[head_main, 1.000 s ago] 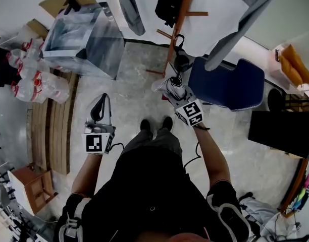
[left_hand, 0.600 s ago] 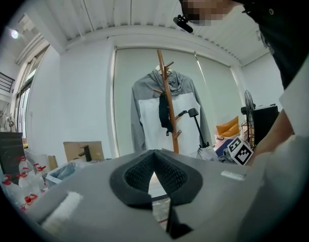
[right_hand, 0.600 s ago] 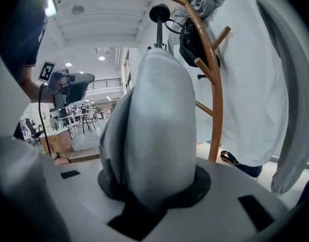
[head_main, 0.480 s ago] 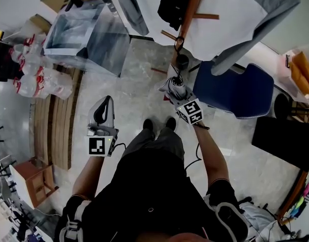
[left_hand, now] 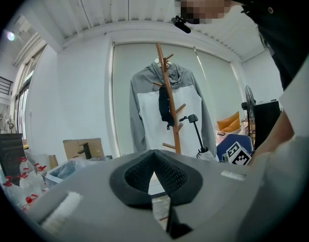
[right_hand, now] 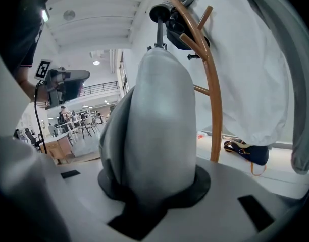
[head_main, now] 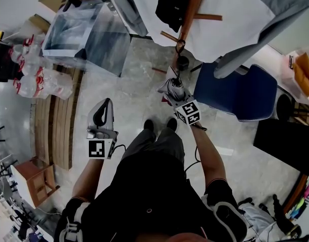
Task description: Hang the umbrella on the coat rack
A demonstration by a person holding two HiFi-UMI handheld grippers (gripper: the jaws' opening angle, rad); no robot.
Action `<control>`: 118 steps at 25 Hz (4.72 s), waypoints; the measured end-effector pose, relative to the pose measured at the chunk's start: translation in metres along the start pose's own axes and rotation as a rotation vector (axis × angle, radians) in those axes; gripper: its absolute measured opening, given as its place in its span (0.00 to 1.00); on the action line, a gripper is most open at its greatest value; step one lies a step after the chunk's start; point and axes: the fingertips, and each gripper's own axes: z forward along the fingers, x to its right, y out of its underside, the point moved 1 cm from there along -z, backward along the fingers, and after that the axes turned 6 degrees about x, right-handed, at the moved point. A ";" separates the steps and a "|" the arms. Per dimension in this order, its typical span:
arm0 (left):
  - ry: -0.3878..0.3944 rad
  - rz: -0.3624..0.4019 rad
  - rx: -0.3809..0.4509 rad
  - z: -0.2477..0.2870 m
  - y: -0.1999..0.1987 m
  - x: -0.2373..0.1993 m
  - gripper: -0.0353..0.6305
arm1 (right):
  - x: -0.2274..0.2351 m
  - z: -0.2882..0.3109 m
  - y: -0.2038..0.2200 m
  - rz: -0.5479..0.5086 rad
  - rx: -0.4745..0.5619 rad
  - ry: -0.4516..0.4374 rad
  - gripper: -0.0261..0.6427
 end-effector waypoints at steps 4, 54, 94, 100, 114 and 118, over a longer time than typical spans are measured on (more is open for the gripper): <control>-0.006 0.001 -0.018 -0.001 0.005 0.001 0.05 | 0.003 0.003 0.010 0.010 -0.007 0.001 0.24; -0.019 0.000 -0.092 0.010 0.047 0.007 0.05 | 0.065 0.055 0.066 0.064 -0.015 0.147 0.24; -0.012 0.017 -0.145 0.012 0.076 0.007 0.05 | 0.144 0.093 0.094 -0.025 0.001 0.366 0.25; -0.012 0.016 -0.147 0.014 0.080 0.005 0.05 | 0.154 0.099 0.098 -0.031 -0.004 0.393 0.25; 0.063 -0.035 -0.093 0.037 0.083 0.027 0.05 | 0.165 0.103 0.091 -0.047 -0.009 0.417 0.25; 0.075 -0.039 -0.084 0.044 0.084 0.031 0.05 | 0.169 0.104 0.089 -0.063 -0.009 0.424 0.25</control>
